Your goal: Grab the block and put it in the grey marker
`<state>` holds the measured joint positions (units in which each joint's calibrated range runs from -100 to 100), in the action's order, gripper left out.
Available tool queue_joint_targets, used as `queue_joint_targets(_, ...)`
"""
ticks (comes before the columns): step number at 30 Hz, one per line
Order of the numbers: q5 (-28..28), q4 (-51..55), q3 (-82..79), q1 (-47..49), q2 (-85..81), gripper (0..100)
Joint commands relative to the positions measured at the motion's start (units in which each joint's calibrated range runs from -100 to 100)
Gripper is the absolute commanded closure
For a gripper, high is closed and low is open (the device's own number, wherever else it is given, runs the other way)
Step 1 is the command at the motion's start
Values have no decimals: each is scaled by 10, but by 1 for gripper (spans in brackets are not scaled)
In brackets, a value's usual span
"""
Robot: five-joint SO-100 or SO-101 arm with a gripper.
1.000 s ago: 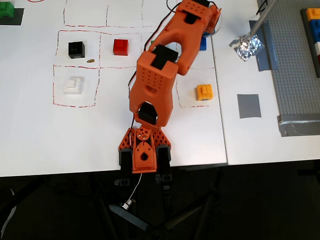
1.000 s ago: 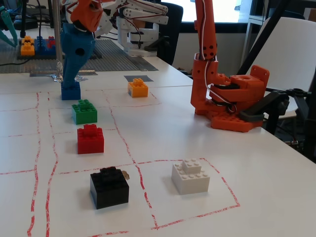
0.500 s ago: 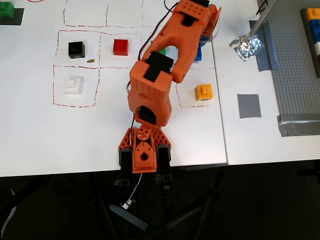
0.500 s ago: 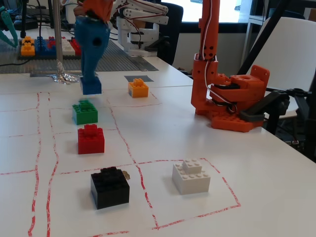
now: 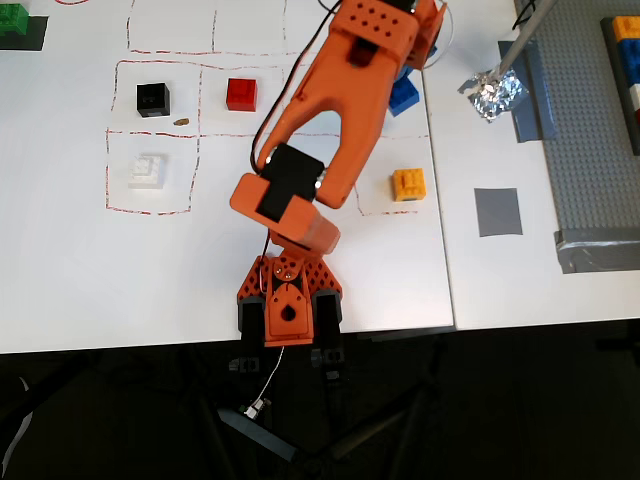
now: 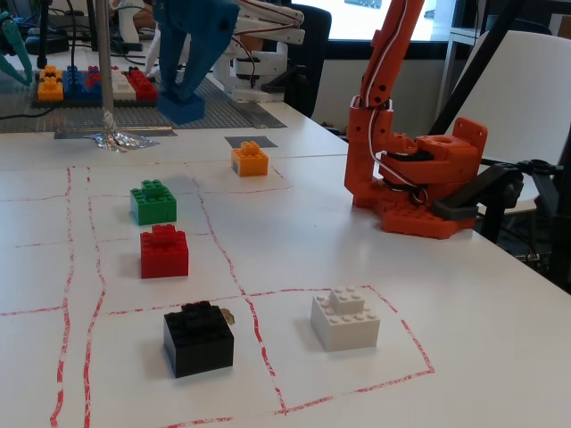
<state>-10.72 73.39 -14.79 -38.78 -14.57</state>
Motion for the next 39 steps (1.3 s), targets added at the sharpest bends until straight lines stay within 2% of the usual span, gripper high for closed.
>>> queue_joint_targets(1, 92, 8, 53, -76, -65, 100)
queue_joint_targets(7, 244, 14, 61, -203, -48, 100)
queue_joint_targets(16, 406, 17, 127, -367, 40, 100)
queue_joint_targets(21, 478, 34, 185, -430, 114, 100)
queue_joint_targets(28, 533, 46, 250, -482, 220, 100)
queue_joint_targets(39, 536, 46, 285, -490, 307, 100)
